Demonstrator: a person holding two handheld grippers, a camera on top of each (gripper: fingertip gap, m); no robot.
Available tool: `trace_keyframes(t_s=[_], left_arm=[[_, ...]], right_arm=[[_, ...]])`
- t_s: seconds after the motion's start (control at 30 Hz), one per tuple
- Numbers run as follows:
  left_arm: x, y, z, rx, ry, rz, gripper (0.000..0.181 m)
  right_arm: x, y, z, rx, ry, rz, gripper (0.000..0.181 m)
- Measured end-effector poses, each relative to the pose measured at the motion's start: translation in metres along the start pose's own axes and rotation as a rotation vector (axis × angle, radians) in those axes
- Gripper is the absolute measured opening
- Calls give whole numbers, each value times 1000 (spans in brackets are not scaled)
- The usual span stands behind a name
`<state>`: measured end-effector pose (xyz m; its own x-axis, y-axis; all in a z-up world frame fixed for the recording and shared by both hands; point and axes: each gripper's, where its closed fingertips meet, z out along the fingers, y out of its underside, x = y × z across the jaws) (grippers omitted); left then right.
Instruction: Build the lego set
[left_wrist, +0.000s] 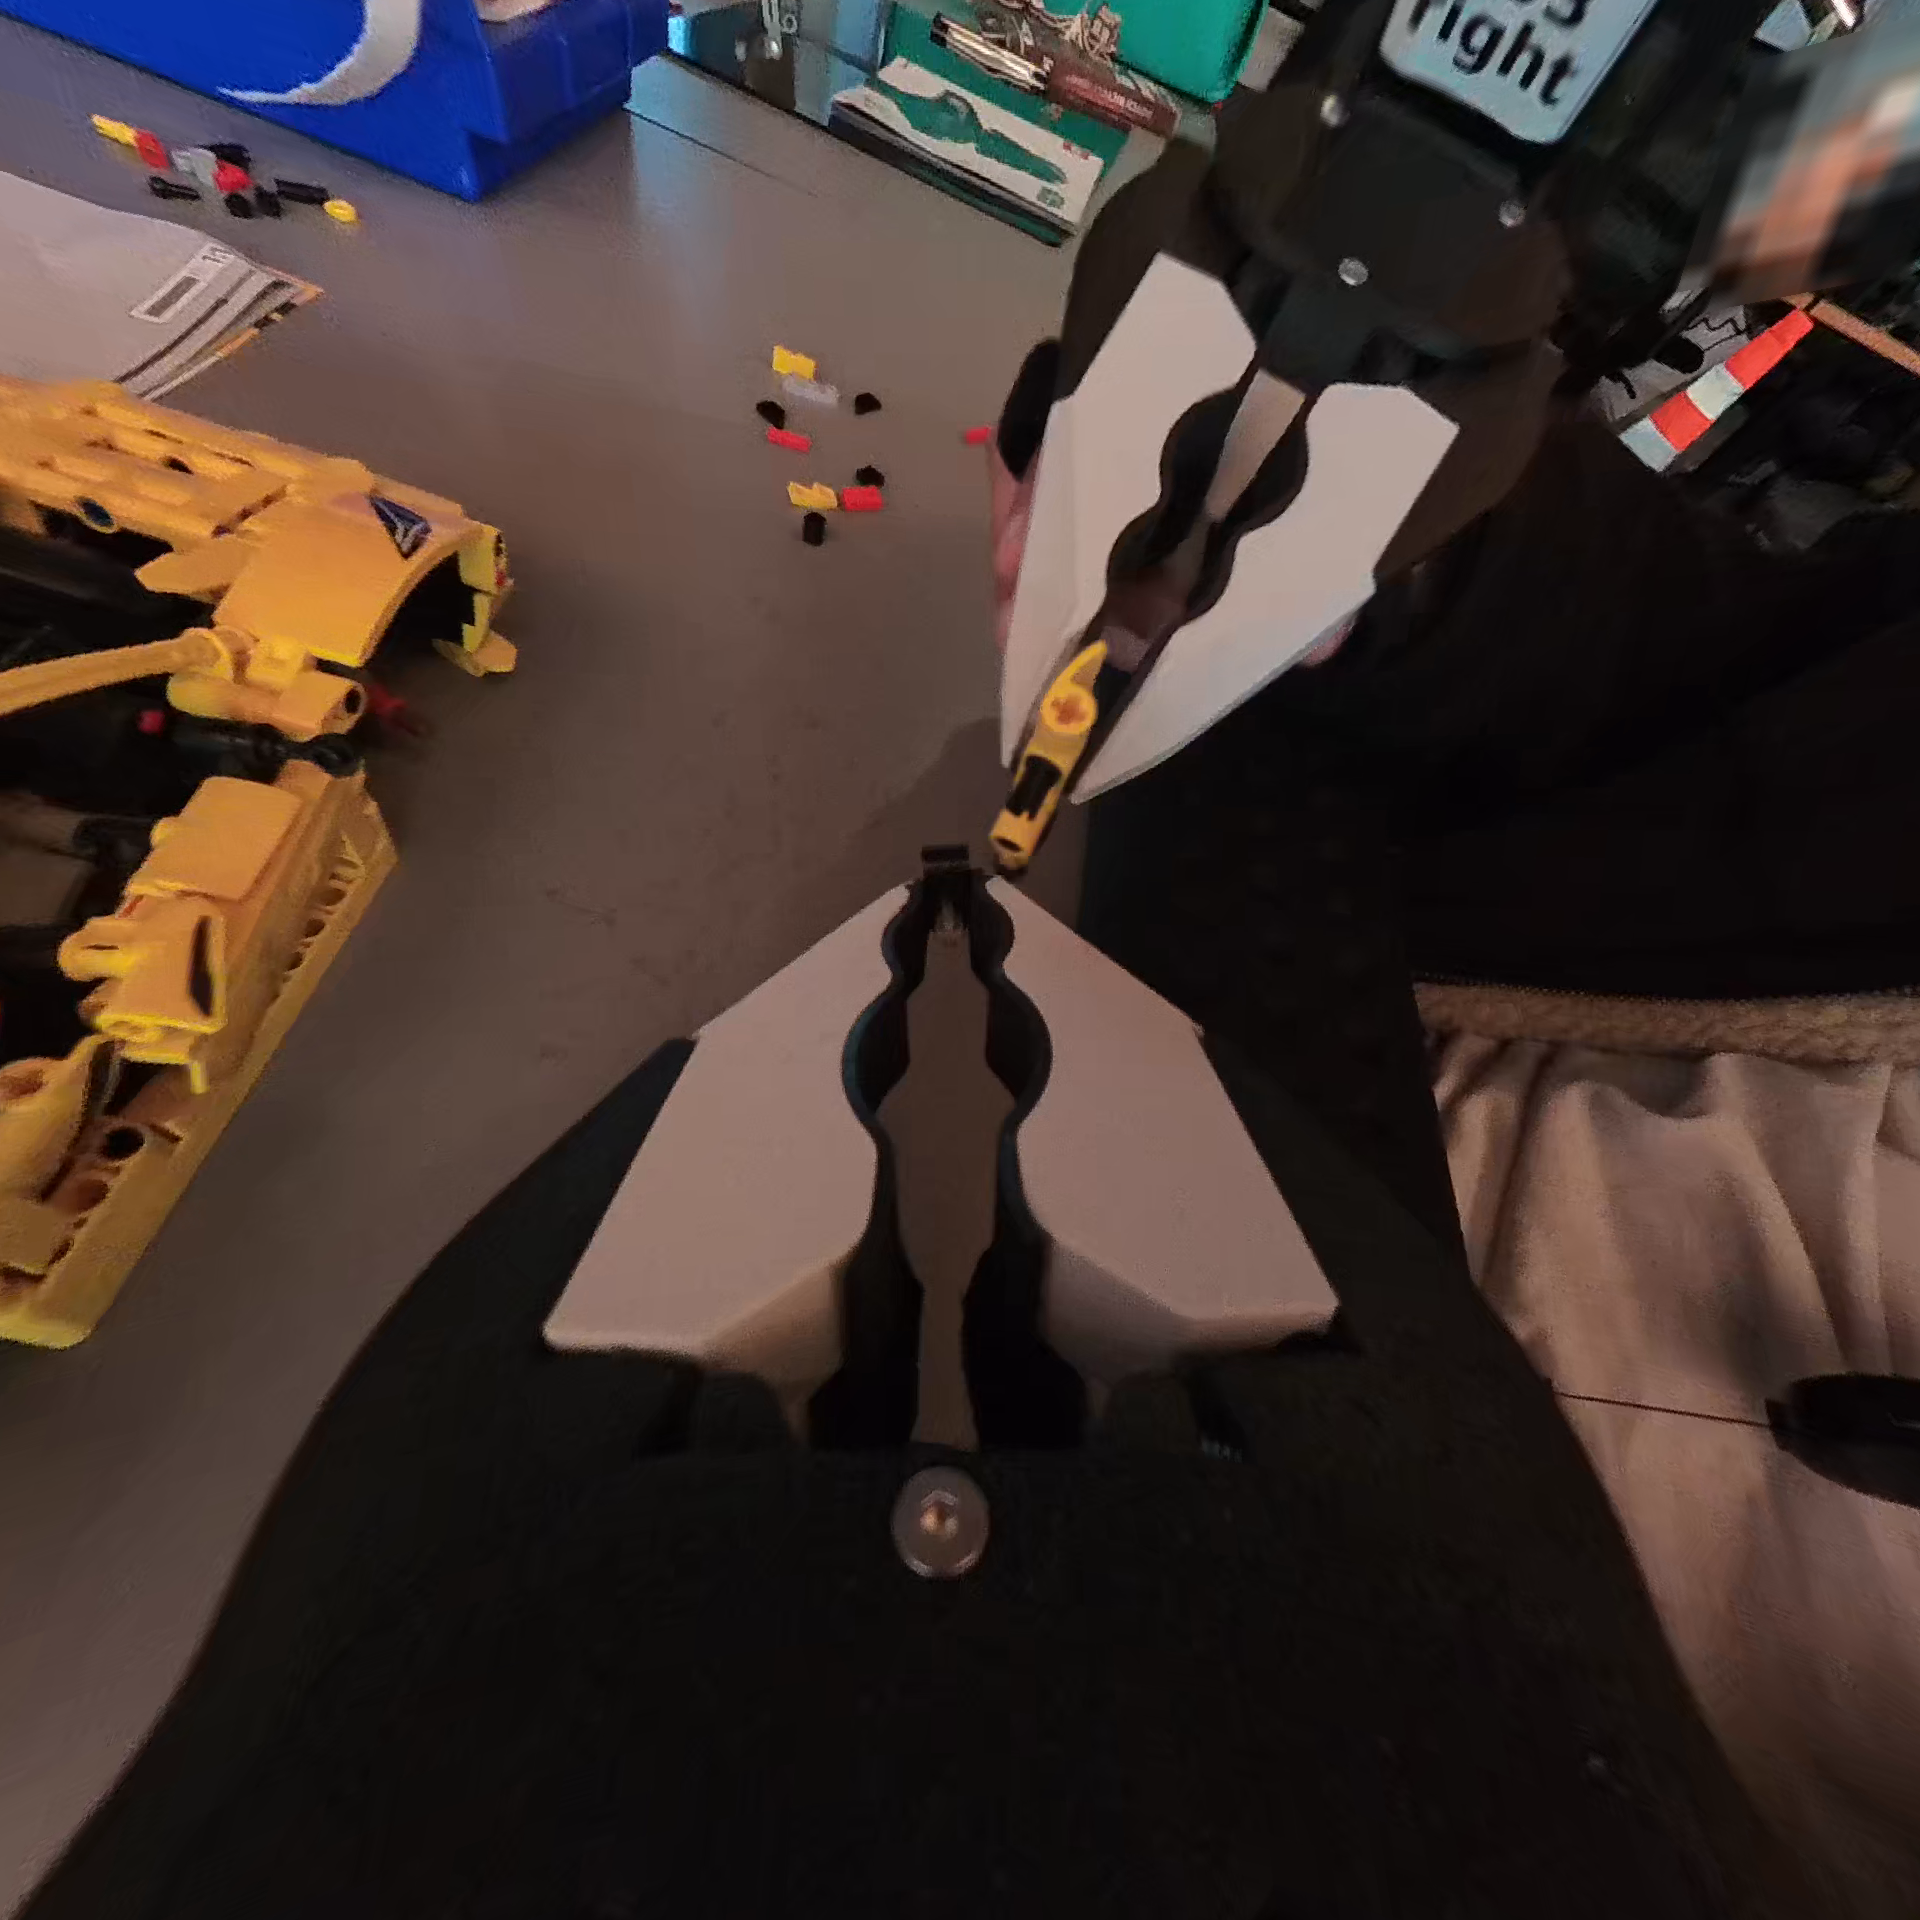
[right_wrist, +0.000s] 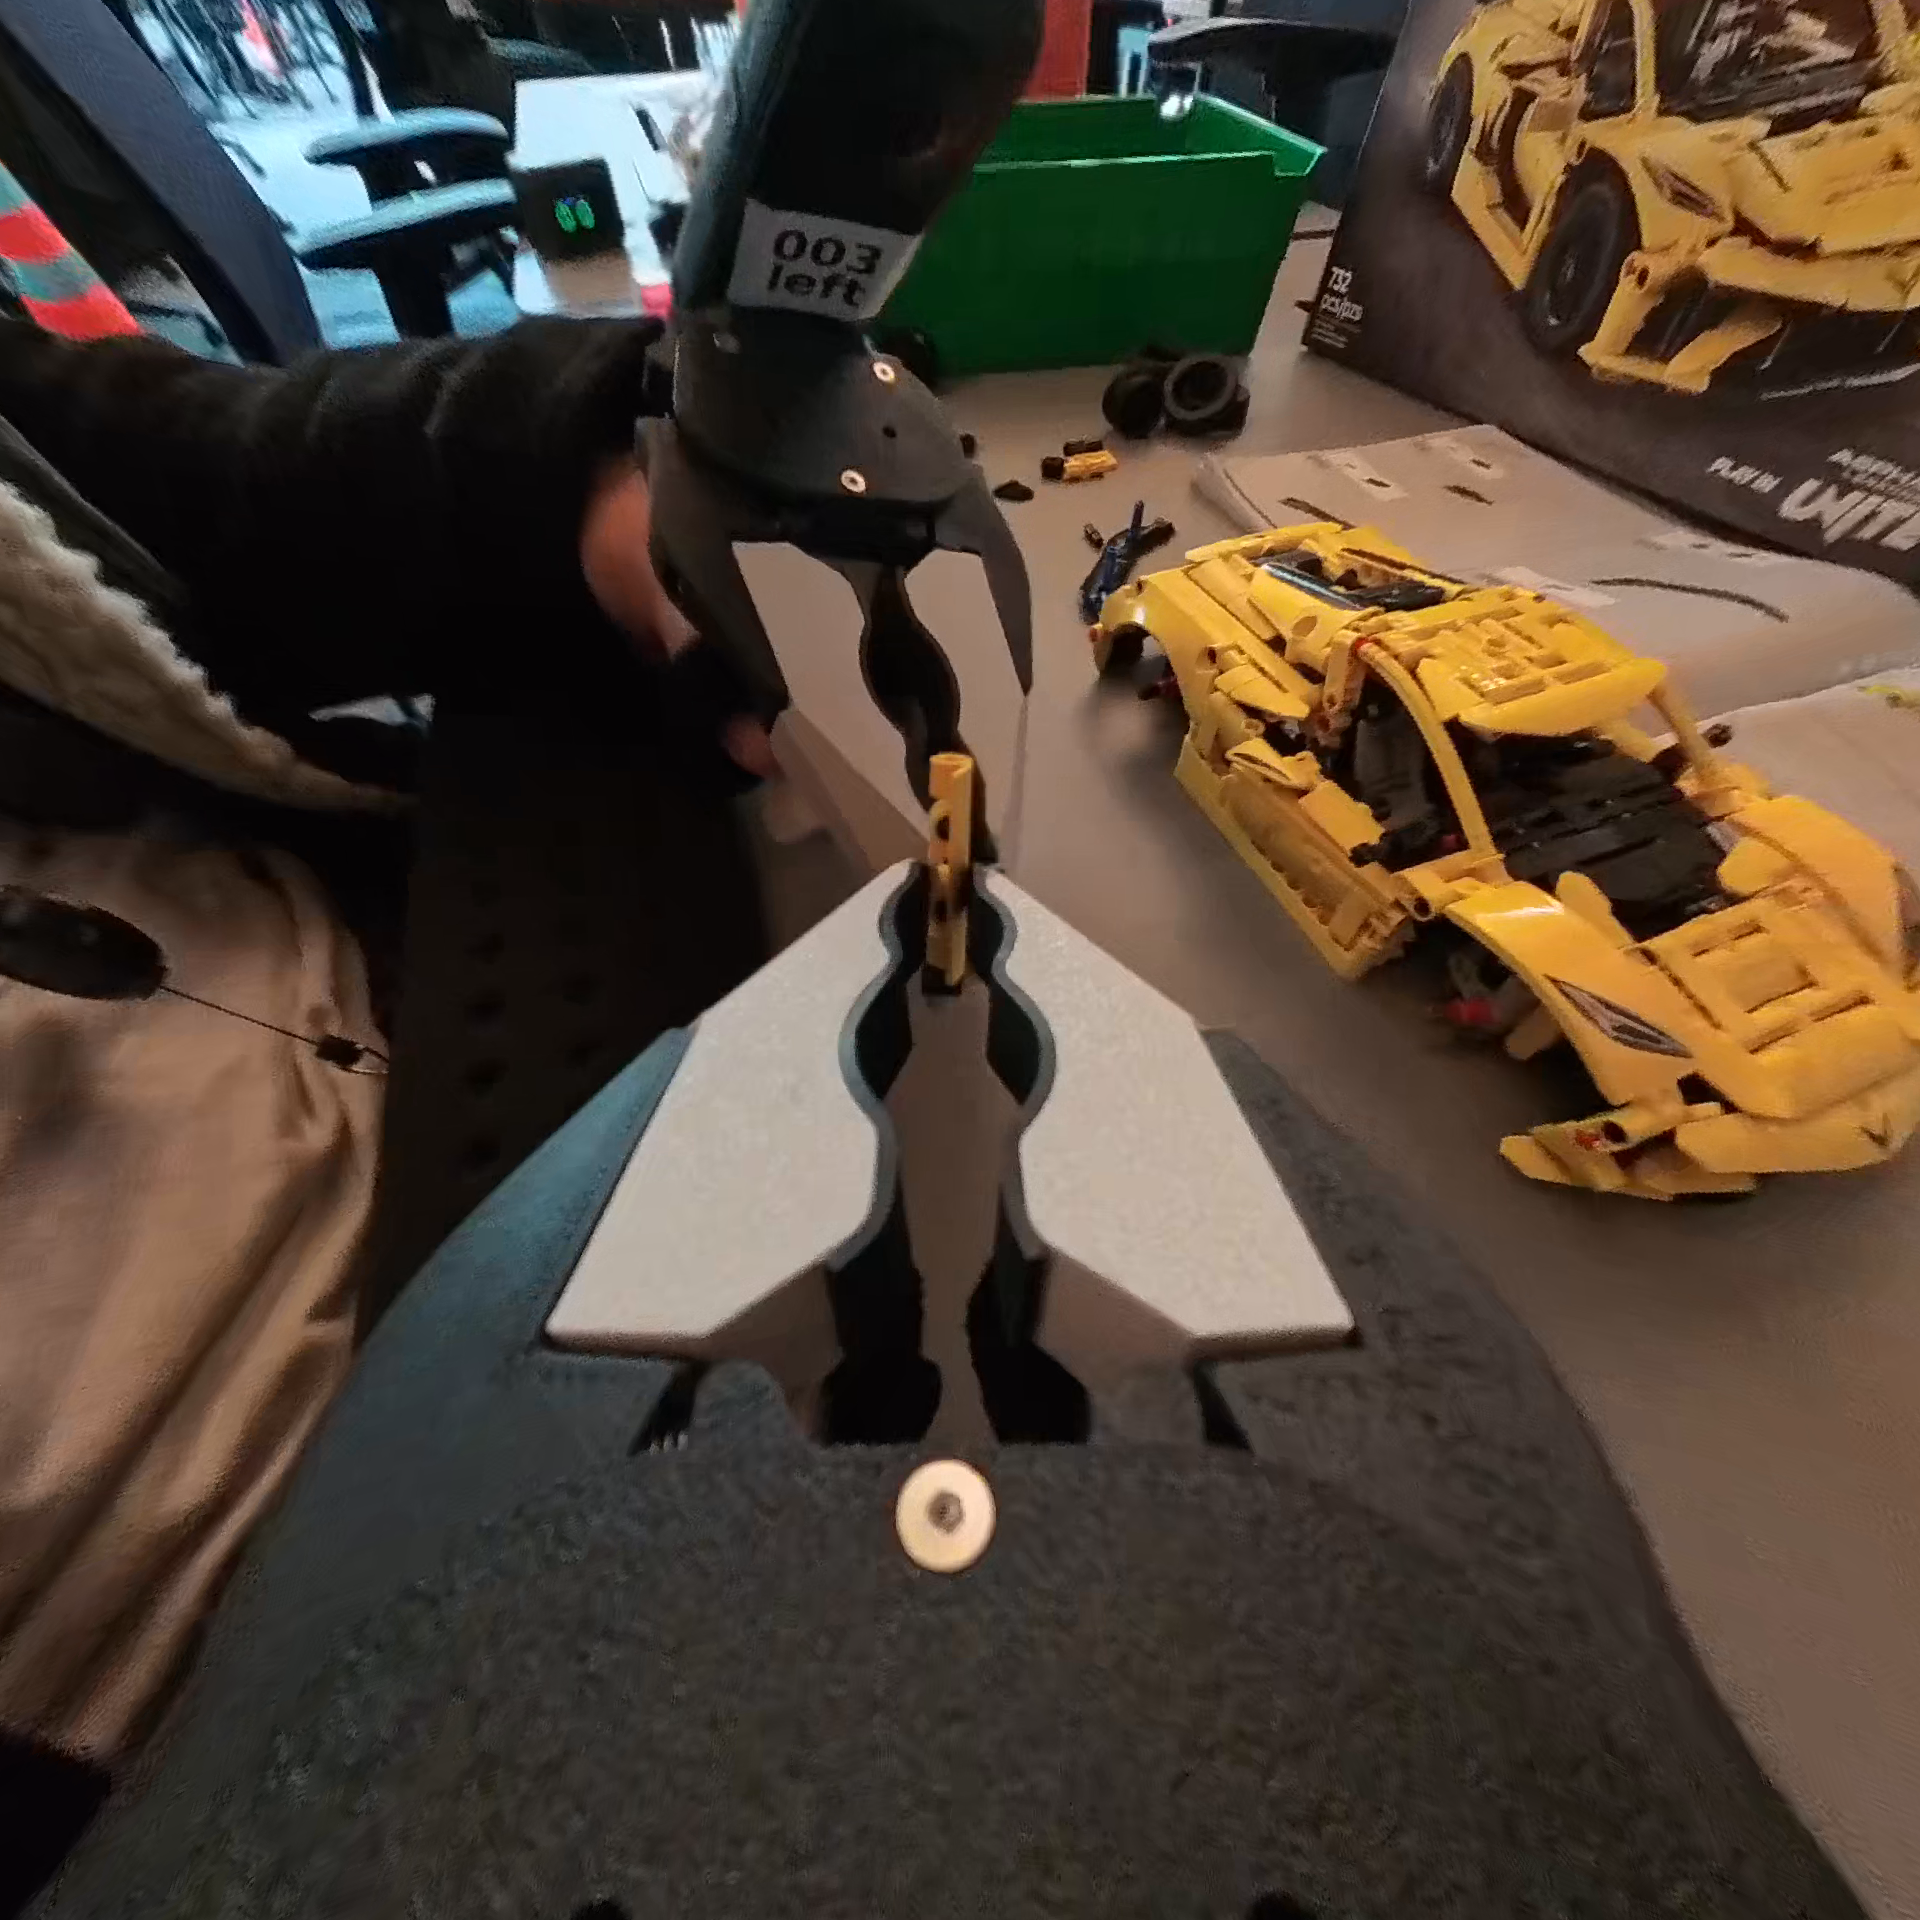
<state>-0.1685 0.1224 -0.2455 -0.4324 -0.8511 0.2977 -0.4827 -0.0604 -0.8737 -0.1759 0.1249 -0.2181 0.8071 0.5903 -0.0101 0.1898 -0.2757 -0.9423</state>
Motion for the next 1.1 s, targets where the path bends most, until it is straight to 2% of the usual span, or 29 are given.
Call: trace_keyframes(t_s=[0.1, 0.2, 0.27, 0.47, 0.67, 1.1], left_arm=[[0, -10, -9, 64, 27, -18, 7], [19, -33, -24, 206, 144, -3, 6], [29, -39, -30, 241, 199, 14, 7], [37, -20, -17, 123, 200, 94, 7], [37, -5, -8, 31, 186, 114, 7], [35, 11, 1, -63, 159, 151, 6]], right_arm=[[1, -4, -5, 49, -59, 118, 7], [2, -12, -15, 112, -149, 278, 6], [-3, -11, -19, 100, -219, 315, 6], [-15, -1, -23, -83, -243, 156, 6], [-21, 21, -22, -377, -259, 37, 7], [-23, 43, -16, -694, -305, -58, 7]])
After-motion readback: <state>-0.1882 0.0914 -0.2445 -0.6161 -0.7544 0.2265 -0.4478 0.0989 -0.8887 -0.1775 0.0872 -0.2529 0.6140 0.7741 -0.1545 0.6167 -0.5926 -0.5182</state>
